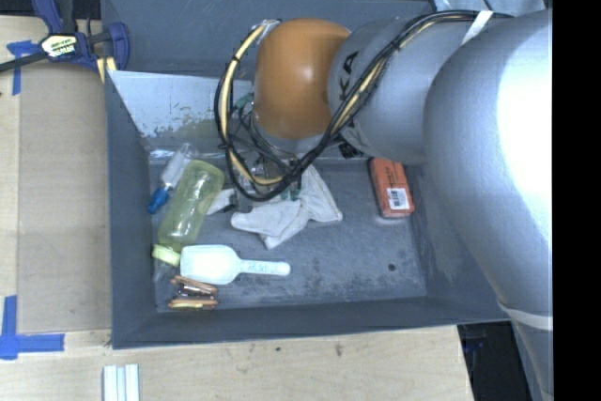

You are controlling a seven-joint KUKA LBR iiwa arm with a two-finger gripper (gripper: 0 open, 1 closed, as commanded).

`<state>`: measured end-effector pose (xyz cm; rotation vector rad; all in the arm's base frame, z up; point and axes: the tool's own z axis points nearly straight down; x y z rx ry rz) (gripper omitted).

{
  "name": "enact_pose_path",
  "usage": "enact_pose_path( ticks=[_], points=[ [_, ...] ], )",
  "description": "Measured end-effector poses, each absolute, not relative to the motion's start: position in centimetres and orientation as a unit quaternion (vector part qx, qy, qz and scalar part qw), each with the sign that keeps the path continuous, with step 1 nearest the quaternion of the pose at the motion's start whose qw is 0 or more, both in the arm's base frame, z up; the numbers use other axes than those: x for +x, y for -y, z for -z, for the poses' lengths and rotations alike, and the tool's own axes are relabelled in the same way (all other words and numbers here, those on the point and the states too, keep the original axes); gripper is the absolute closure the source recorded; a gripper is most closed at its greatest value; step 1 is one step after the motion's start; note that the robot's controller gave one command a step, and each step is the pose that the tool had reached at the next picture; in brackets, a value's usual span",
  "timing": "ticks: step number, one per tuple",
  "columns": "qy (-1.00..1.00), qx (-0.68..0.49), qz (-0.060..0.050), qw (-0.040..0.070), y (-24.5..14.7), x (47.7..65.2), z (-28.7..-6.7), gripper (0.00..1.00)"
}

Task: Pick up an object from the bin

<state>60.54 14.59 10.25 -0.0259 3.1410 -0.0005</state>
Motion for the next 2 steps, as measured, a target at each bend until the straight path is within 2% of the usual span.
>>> enact_pose_path(
  ticks=[1, 2],
  points=[
    [-1.0, -0.018, 0.001, -0.002, -15.5, 59.9, -16.1, 1.0],
    [-0.999, -0.042, 0.0, 0.0, -15.2, 59.7, -22.9, 1.0]
  ],
)
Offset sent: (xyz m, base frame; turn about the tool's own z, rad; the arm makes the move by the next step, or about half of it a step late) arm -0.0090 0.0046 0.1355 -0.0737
